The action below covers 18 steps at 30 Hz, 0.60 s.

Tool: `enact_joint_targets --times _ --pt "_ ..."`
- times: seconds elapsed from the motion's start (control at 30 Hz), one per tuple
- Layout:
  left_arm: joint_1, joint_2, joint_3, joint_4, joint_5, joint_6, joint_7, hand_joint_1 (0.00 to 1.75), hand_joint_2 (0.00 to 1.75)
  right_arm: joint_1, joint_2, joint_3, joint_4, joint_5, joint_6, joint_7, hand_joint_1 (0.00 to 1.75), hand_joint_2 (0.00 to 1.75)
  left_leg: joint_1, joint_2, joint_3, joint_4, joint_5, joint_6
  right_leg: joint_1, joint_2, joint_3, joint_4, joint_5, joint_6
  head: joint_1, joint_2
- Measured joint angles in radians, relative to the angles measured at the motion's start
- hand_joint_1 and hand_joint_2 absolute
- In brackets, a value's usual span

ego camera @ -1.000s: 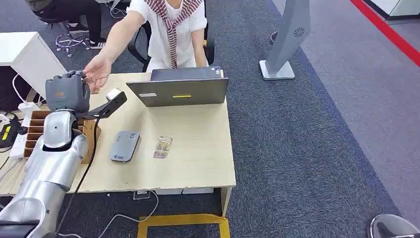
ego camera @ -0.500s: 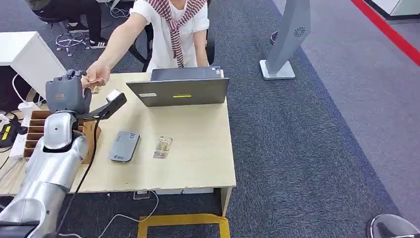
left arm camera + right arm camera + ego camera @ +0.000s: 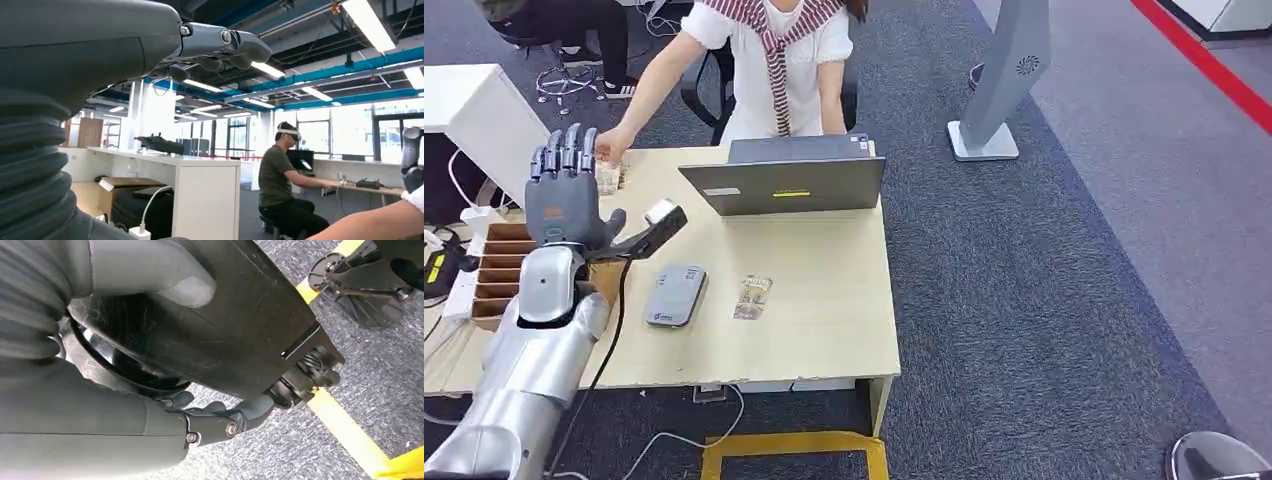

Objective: Pass the card to the sensor for recognition and then transmit it.

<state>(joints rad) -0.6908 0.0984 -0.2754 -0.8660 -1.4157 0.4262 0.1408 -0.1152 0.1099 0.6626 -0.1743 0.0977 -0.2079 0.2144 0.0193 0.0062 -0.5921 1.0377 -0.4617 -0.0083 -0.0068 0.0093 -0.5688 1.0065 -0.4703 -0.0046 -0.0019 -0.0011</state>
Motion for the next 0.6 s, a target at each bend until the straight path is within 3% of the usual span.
enact_joint_targets --times 0.1,0.27,0.43,0.6 --pt "0.120 0.022 -0.006 -0.152 0.005 -0.031 -0.006 0.00 1.75 0.003 0.000 -0.012 0.000 -0.017 -0.013 -0.004 0.00 1.75 0.000 0.001 0.000 -0.001 -0.001 0.000 0.000 0.000 0.000 0.000 -0.001 0.000 0.000 0.000" --pt "0.336 0.104 -0.012 -0.353 0.008 -0.036 -0.004 0.00 1.75 0.005 0.000 -0.023 0.000 -0.023 -0.023 -0.008 0.00 1.75 0.000 0.002 0.000 -0.001 -0.002 -0.001 0.000 0.001 -0.002 0.000 -0.003 -0.001 0.000 0.000" --pt "0.455 0.176 -0.004 -0.382 -0.003 0.003 -0.025 0.00 1.75 0.006 0.000 -0.024 0.000 -0.018 -0.022 -0.008 0.00 1.75 0.000 0.002 0.000 -0.001 -0.002 -0.001 0.000 0.001 -0.001 0.000 -0.003 -0.001 0.000 0.000" --pt "0.523 0.201 0.037 -0.377 -0.018 0.036 -0.040 0.00 1.75 0.006 0.000 -0.024 0.000 -0.016 -0.023 -0.009 0.00 1.75 0.000 0.001 0.000 -0.001 -0.002 -0.001 0.000 0.000 -0.001 0.000 -0.003 -0.001 0.001 0.000"
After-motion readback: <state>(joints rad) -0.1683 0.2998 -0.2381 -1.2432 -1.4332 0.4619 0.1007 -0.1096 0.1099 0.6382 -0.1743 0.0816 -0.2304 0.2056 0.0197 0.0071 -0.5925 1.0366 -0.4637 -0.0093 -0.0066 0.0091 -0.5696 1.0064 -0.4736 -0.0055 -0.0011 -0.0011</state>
